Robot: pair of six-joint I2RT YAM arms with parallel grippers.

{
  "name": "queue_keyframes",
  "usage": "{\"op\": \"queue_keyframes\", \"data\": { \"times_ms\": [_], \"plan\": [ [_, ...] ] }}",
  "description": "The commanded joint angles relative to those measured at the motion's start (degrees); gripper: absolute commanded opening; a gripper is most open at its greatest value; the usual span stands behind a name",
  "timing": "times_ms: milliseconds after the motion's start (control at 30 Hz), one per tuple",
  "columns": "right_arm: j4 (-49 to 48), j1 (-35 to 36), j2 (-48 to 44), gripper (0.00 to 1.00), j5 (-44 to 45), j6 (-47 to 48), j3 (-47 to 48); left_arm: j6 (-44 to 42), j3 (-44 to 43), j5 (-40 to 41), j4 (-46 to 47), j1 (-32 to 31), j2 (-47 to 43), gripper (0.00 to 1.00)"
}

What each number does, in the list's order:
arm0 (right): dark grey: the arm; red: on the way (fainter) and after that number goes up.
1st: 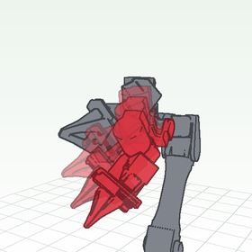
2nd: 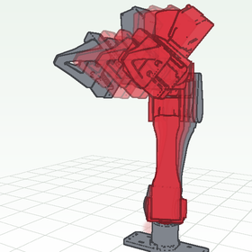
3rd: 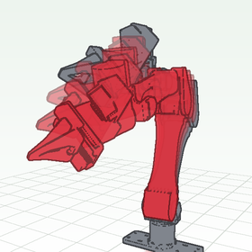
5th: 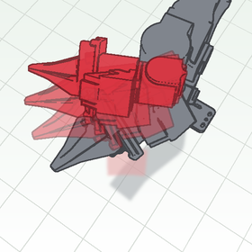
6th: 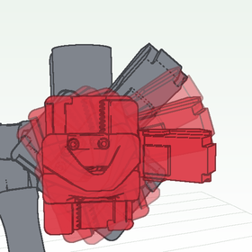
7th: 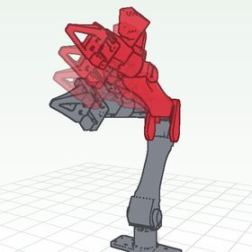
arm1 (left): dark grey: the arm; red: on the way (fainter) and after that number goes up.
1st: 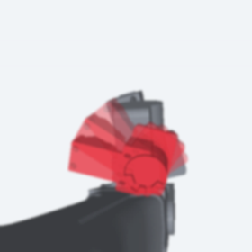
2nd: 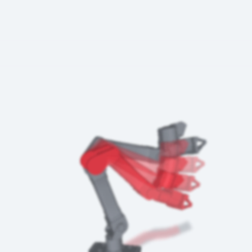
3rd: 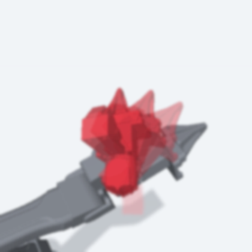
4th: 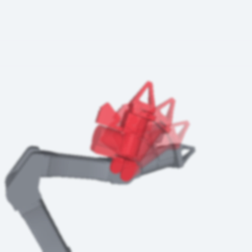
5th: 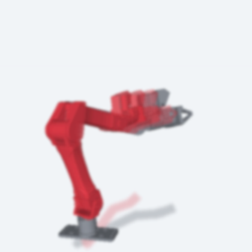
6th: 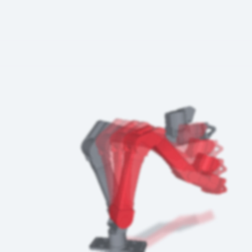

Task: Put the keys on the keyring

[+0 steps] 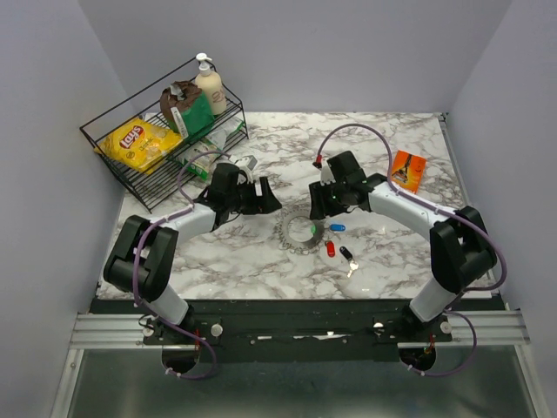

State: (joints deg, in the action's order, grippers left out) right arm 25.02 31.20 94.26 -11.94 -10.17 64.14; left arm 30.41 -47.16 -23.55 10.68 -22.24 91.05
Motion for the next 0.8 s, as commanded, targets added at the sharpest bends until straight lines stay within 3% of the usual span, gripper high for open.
{"op": "queue_keyframes", "data": {
  "times_ms": [0,333,567,767],
  "plan": [
    [-0.93,0.53,2.42,0.56,-4.75,1.47,4.15,-1.76,1.98,1.67,-2.15,0.09,-0.52,0.87],
    [-4.62,1.05,6.11,0.54,-12.92,0.16,7.67,-1.58,2.77,-1.41,1.89,0.00,4.05,0.64],
    [-6.38,2.02,10.06,0.50,-17.23,-2.92,11.44,-3.34,-1.53,-1.24,-0.03,0.00,7.74,0.63],
    [-6.82,2.37,15.06,0.39,-17.76,-5.73,15.92,-4.22,-3.73,-2.02,-1.10,0.09,10.20,0.59]
  ]
}}
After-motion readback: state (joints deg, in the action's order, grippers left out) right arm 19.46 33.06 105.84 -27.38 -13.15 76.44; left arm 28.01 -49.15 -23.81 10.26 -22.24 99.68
